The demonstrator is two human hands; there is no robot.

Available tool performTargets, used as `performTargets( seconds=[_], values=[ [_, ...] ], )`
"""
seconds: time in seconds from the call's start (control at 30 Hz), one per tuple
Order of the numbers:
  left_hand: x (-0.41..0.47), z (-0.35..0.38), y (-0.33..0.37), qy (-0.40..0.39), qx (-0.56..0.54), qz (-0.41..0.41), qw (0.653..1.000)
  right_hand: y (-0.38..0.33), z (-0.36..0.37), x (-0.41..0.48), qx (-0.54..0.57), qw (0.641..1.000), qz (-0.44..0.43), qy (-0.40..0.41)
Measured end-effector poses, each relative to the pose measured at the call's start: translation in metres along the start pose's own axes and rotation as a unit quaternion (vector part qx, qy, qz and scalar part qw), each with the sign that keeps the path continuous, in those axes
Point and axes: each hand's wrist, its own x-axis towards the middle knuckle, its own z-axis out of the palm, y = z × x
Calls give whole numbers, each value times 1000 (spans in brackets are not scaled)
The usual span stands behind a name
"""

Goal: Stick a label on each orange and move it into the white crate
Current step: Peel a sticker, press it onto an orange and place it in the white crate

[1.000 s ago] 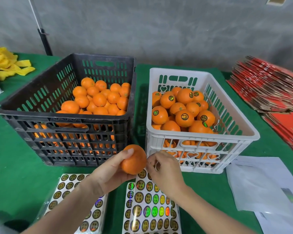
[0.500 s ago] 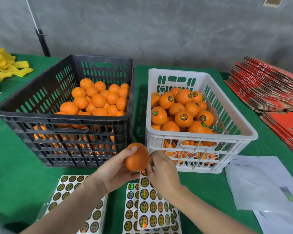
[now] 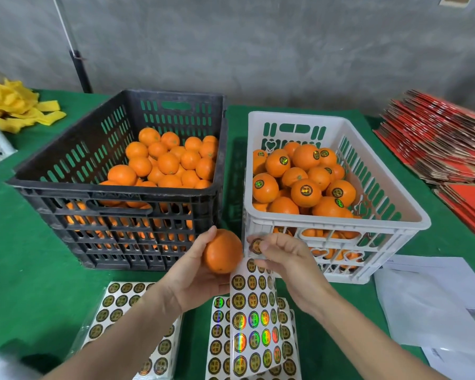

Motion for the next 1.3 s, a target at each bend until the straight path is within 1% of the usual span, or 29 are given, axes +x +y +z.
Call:
performTargets(
  seconds=[0.1, 0.17, 0.23, 0.4, 0.47, 0.53, 0.6, 0.63, 0.67, 0.73, 0.77, 0.87, 0.93, 1.0, 1.03, 1.1, 1.17, 1.23, 1.3],
  values=[
    [1, 2, -3, -22, 52, 35, 998, -11, 9, -3, -64, 997, -25, -29],
    [2, 4, -5, -46, 84, 58, 994, -13, 13, -4, -116, 992, -45, -28],
    [1, 5, -6, -70, 103, 73, 989, -11, 16, -4, -145, 987, -58, -21],
    [-4, 7, -4, -90, 87, 107, 986, -11, 17, -5, -201, 974, -100, -4],
    [-6, 8, -3, -102, 86, 116, 984, -9, 18, -6, -239, 963, -127, 9],
    [-7, 8, -1, -114, 89, 120, 982, -6, 20, -7, -288, 940, -179, 39],
    [-8, 6, 1, -124, 96, 120, 980, -4, 20, -9, -304, 925, -220, 59],
    [-9, 5, 2, -129, 100, 118, 979, -5, 19, -10, -294, 928, -219, 59],
    [-10, 3, 2, -135, 107, 115, 978, -7, 17, -9, -271, 941, -198, 49],
    [-11, 0, 3, -143, 121, 108, 976, -10, 11, -7, -235, 962, -142, 13],
    [-10, 0, 3, -147, 126, 105, 975, -10, 8, -7, -237, 962, -136, -10],
    [-9, 5, 5, -160, 141, 99, 972, -15, 5, -12, -298, 937, -163, -84],
    [-8, 10, 8, -170, 151, 93, 969, -17, 3, -13, -362, 909, -172, -114],
    [-7, 14, 9, -179, 150, 83, 969, -21, 3, -14, -435, 875, -189, -99],
    [-6, 15, 10, -186, 143, 76, 969, -23, 3, -15, -449, 868, -197, -83],
    [-5, 21, 12, -180, 121, 60, 974, -29, 1, -16, -435, 872, -215, -64],
    [-4, 30, 17, -145, 123, 62, 980, -38, -4, -13, -405, 884, -226, -55],
    [-1, 37, 23, -102, 160, 97, 977, -52, -16, -3, -355, 904, -238, -24],
    [0, 43, 31, -66, 190, 124, 972, -69, -37, 16, -309, 919, -242, 33]
  ],
)
